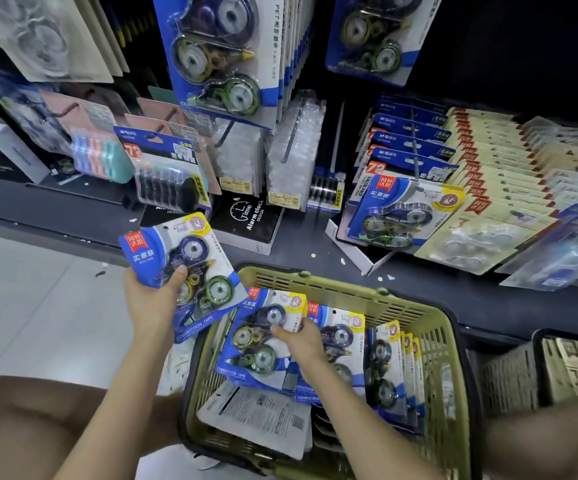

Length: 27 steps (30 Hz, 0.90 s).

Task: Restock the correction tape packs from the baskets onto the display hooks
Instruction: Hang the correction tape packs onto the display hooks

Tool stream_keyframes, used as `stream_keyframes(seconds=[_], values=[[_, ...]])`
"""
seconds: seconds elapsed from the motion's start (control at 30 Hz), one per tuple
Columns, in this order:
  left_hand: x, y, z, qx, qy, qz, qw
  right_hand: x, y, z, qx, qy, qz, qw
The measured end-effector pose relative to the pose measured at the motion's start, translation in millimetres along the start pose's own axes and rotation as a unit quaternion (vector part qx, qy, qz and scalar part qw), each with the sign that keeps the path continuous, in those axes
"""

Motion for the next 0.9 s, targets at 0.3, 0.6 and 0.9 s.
stream_keyframes(seconds=[0.3,0.6,0.9], values=[[-6,-5,-1,-0.009,-0.021,0.010,1.000,5,3,29,-0.043,-0.079,0.050,0.995],[22,-13,-29,-0.063,-0.126,0.046,0.989,31,-26,155,-0.138,-0.176,0.178,0.958],[74,-17,-71,0.025,-0.247,0.144,0.958,44,-66,162,-0.160,-0.247,0.193,0.936]])
Point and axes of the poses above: each hand's wrist, its own x-axis away from the middle knuckle, its own z-axis out of the back of the hand, y = z × x, the point moved 4 cm from there along -x, towards the middle knuckle, and after that the axes turned 13 degrees about x, right-handed, at the moved point
